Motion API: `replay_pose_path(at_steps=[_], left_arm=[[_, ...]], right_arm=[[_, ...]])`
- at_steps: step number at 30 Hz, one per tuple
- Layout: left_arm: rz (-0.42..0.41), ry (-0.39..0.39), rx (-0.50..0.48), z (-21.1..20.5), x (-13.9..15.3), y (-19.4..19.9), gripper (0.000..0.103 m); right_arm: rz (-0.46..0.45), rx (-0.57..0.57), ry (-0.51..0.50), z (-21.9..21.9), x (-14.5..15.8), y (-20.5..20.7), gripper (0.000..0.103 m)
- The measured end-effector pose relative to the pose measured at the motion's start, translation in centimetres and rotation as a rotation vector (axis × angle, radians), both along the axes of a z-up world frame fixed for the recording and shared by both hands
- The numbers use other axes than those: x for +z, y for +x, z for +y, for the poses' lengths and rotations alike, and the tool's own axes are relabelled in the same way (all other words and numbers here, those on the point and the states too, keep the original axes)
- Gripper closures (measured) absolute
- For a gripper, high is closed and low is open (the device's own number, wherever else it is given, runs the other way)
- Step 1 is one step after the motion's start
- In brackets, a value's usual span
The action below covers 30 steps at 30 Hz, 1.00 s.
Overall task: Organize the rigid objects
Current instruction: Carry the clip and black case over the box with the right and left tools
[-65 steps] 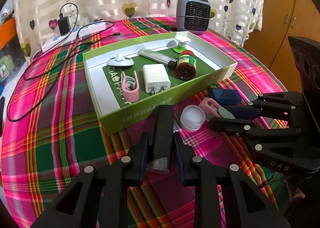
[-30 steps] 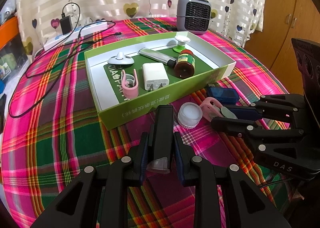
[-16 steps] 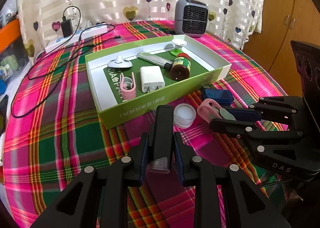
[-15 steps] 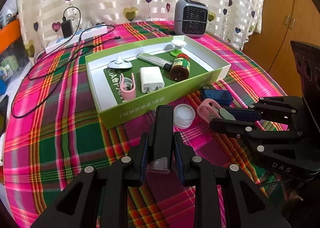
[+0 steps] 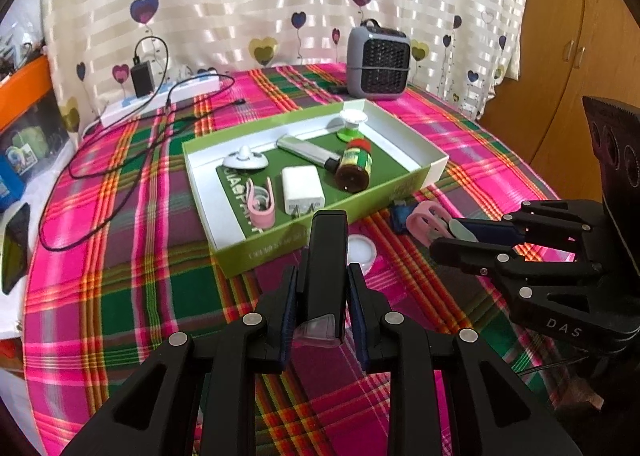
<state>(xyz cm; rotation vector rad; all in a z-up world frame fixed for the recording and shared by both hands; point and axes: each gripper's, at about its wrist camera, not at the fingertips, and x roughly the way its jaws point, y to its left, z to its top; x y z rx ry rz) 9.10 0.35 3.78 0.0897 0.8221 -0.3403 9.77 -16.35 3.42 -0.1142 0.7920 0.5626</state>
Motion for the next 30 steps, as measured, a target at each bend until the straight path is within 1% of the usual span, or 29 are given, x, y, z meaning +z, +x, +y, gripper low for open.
replay_pose_path(at_steps=[7, 15, 25, 30], left_arm=[[-0.018, -0.027, -0.008, -0.1, 1.4, 0.8, 0.080], [-0.018, -0.054, -0.006, -0.4, 2.2, 3.2, 0.080], [0.001, -0.066, 0.002, -1.1, 1.9, 6.6, 0.080], [0.032, -0.082, 0.014, -1.4, 1.3, 8.6, 0.080]], right_arm=[[-0.027, -0.026, -0.005, -0.7, 1.5, 0.4, 0.085], [-0.030, -0.064, -0.030, -1.4, 2.5, 2.4, 0.085], [-0.016, -0.119, -0.040, -2.2, 2.6, 5.4, 0.085], [0.001, -0.154, -0.028, -2.7, 2.3, 7.1, 0.085]])
